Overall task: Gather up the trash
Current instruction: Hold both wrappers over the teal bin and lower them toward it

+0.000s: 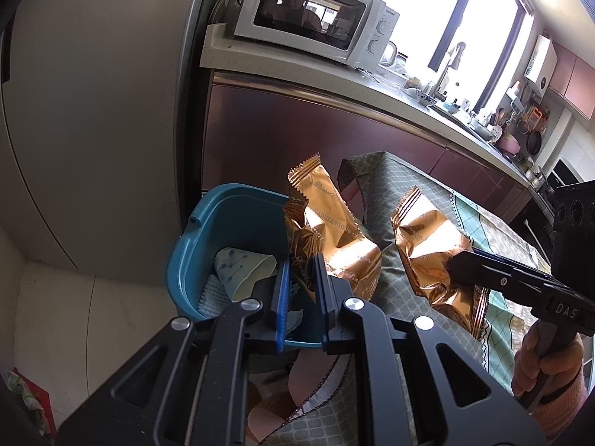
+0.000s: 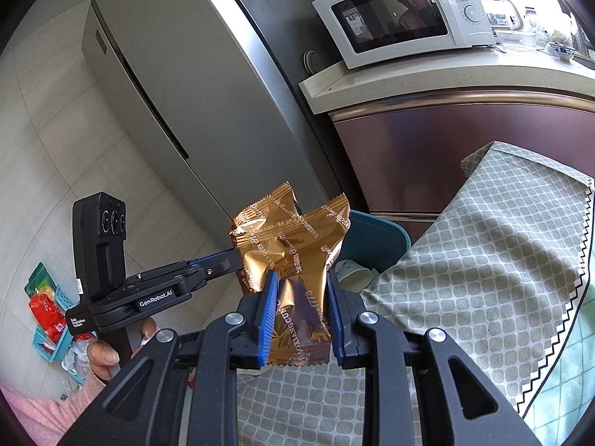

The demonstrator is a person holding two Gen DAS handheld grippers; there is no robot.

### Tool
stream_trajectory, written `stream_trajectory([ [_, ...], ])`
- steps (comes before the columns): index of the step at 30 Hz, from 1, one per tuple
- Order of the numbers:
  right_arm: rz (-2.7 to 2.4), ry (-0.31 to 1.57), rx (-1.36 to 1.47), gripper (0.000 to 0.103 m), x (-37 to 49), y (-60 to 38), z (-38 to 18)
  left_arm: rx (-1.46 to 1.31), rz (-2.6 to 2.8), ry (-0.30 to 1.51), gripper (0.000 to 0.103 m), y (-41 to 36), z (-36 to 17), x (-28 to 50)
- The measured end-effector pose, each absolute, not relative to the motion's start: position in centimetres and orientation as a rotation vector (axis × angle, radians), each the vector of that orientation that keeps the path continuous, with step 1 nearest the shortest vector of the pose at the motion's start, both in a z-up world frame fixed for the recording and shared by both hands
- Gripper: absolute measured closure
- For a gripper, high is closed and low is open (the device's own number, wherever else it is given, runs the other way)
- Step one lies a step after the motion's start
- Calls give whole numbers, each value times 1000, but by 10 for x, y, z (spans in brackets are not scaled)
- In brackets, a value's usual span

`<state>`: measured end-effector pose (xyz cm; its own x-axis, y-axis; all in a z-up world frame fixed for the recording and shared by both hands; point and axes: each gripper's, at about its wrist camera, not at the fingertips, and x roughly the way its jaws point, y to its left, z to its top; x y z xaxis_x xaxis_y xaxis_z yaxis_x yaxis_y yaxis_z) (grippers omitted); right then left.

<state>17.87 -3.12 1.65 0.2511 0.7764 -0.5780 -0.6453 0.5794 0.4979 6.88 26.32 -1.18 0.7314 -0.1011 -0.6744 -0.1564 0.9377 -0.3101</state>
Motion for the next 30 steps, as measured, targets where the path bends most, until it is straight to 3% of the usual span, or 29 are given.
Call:
stream_trajectory([
  [30, 955, 940, 148, 79, 188, 0, 8, -376, 55, 817, 90, 261, -41, 96],
])
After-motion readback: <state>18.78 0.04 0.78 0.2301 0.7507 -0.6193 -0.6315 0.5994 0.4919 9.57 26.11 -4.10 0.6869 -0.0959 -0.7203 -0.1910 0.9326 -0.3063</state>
